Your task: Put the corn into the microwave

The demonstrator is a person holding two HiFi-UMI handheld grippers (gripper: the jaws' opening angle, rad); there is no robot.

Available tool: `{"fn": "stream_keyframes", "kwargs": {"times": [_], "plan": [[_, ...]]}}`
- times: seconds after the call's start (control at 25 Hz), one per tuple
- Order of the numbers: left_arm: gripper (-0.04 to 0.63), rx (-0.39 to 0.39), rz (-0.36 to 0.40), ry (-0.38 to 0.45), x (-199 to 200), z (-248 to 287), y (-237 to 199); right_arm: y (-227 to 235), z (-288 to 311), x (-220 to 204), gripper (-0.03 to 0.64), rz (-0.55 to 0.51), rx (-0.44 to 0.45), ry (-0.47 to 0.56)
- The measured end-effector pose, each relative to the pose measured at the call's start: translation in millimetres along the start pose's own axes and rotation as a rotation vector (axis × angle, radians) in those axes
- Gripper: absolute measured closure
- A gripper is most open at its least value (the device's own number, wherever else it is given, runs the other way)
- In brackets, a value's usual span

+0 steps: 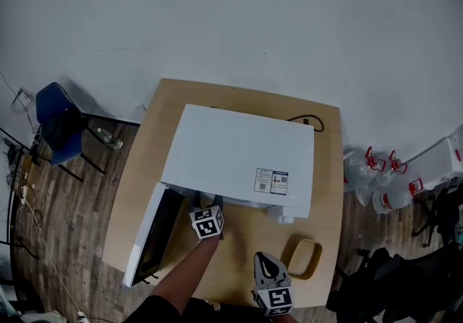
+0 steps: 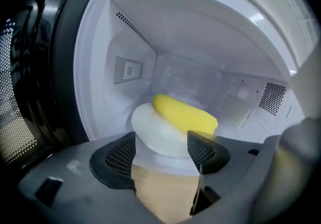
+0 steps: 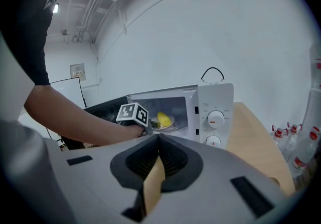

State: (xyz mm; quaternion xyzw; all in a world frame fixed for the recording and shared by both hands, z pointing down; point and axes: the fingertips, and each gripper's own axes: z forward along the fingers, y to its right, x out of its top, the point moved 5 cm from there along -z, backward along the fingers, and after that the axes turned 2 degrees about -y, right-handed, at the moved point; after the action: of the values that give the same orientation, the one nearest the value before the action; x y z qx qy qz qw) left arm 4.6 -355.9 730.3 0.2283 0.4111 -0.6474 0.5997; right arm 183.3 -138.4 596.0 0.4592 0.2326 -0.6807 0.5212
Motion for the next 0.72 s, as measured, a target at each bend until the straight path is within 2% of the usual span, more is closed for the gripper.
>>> {"fn": "stream_keyframes", "kwargs": {"times": [0.24,0.52,0.72], "plan": [[0.298,-0.044,0.052,-0.017,1,6,6,1,-6,-2,0.558,-0.005,-0.010,0.000],[0.298,-0.093,0.056,-0.024,1,4,6,-1,-16,-9,0.558,-0.016,-0.026,0.001],[0.298,-0.137,0.038,-0.013,-3,-27,3,-5,-27,-10,0.557,-0.027,-0.064,0.023]]}}
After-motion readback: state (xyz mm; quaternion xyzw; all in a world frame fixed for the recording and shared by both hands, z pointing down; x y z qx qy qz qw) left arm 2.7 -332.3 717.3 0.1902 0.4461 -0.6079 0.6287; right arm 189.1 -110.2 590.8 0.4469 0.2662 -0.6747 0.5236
